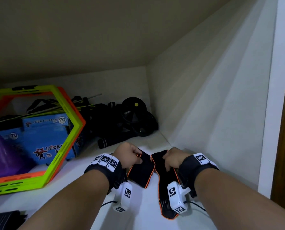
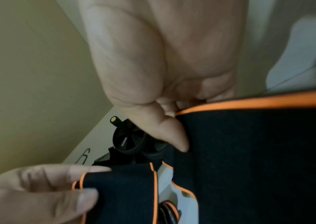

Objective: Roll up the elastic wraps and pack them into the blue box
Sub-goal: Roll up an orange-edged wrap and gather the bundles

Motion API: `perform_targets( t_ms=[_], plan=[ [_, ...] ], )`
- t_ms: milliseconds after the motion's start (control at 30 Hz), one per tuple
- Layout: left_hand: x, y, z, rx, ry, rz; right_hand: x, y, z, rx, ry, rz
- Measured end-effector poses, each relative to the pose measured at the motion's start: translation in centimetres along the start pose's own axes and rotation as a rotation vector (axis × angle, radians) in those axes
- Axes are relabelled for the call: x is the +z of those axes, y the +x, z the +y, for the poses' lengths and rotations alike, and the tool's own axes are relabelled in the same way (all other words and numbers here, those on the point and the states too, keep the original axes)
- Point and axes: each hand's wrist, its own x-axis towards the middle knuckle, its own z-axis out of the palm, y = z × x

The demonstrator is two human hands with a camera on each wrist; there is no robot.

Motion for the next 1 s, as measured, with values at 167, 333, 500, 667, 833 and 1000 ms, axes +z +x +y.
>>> perform_targets(
  t_ms=[167, 333, 500, 667, 833, 1000],
  plan=[
    [-0.7, -1.0, 0.2, 0.015, -0.3, 0.244, -0.2, 0.5, 0.3, -0.09, 0.444, 0.204],
    [-2.0, -2.0, 0.3, 0.039, -0.37, 0.342, -0.4, -0.7, -0.2, -0.067, 0.595, 0.202],
    [-3.0, -3.7, -0.4, 0.077, -0.343, 0.277, -0.8, -2.9, -1.2, -0.06, 0.613, 0.111],
    [-4.2, -5.9, -0.5, 0.111, -0.45, 0.309, -0.2, -5.4, -2.8, -0.133, 0.859, 0.205],
    [-5.8, -8.1, -1.2, 0.144, -0.609, 0.292, 0.7, -7.6, -5.0, -0.165, 0.842, 0.419],
    [-7.2, -10.1, -1.8, 0.143, -0.639, 0.258, 0.5, -10.1, -7.4, -0.166, 0.89, 0.451]
  ],
)
